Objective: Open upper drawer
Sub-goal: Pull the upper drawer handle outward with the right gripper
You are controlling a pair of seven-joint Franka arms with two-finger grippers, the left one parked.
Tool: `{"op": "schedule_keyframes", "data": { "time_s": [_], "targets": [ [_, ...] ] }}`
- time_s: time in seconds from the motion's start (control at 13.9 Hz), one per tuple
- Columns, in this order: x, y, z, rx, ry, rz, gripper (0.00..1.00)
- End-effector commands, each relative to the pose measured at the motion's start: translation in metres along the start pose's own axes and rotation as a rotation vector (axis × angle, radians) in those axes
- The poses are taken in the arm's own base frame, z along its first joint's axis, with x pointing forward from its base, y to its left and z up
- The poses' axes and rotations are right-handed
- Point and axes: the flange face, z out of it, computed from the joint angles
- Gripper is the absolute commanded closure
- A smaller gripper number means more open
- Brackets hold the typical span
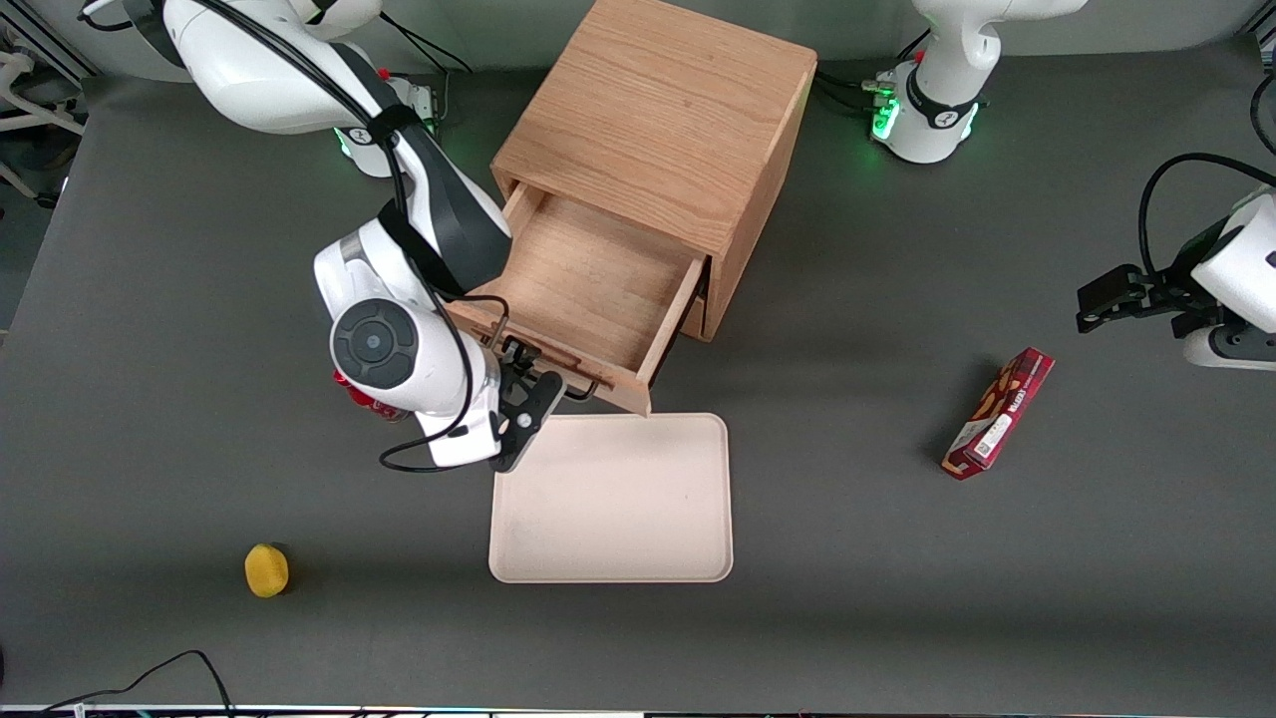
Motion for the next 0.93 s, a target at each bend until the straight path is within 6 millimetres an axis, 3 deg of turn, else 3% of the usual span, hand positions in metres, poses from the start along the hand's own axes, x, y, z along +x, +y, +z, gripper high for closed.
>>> {"op": "schedule_keyframes", "data": {
  "time_s": [0.0, 0.57, 0.86],
  "targets": [
    [0.008, 0.012, -0.003, -0.024, 0.014, -0.02, 0.0],
    [0.018, 0.025, -0.006, -0.054, 0.072, 0.005, 0.0],
    [0.013, 0.04, -0.009, -0.083, 0.087, 0.018, 0.0]
  ]
}}
